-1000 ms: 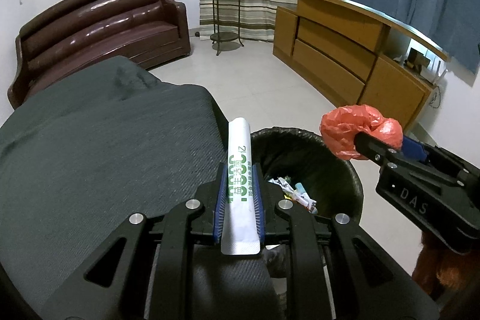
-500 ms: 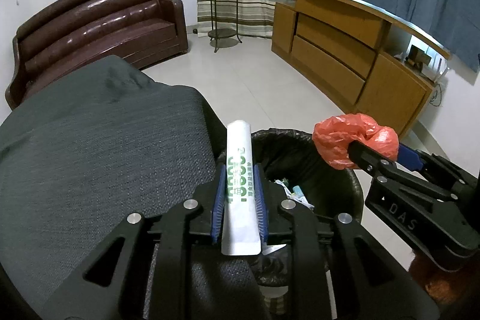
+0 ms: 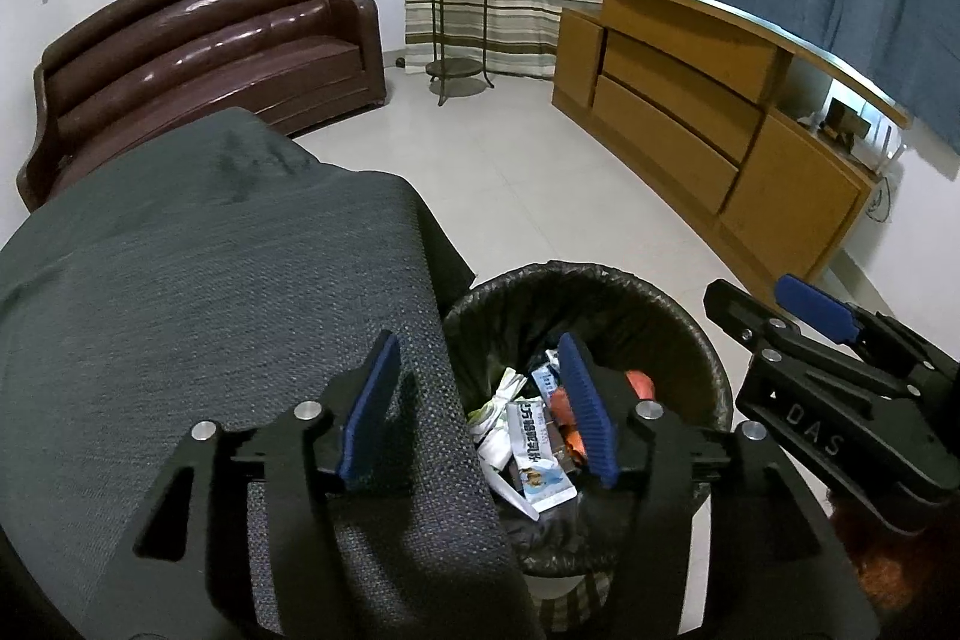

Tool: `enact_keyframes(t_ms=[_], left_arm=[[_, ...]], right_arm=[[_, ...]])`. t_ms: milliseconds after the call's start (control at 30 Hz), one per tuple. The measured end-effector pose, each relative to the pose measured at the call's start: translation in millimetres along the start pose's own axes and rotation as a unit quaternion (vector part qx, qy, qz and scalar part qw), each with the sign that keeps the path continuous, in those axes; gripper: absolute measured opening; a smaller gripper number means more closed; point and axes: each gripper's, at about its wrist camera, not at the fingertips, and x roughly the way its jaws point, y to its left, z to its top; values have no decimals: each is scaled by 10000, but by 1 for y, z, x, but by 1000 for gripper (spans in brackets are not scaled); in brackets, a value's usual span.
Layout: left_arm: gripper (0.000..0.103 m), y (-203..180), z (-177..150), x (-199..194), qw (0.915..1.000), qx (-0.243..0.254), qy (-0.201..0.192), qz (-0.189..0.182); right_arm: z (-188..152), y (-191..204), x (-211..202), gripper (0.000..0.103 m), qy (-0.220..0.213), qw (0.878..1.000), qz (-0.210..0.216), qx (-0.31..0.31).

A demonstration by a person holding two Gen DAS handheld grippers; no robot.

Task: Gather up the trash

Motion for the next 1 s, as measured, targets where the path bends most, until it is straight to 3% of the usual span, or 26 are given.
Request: enact_keyframes(t_ms=[267,1000], left_arm=[[71,3,-2,-2,10000,-13,-38,17],[81,20,-17,-41,9993,-79,-298,219]], right_arm=[[0,-3,-3,66,-42,10000,-52,33],[-7,2,-25,71,-164,9997,-155,-34]])
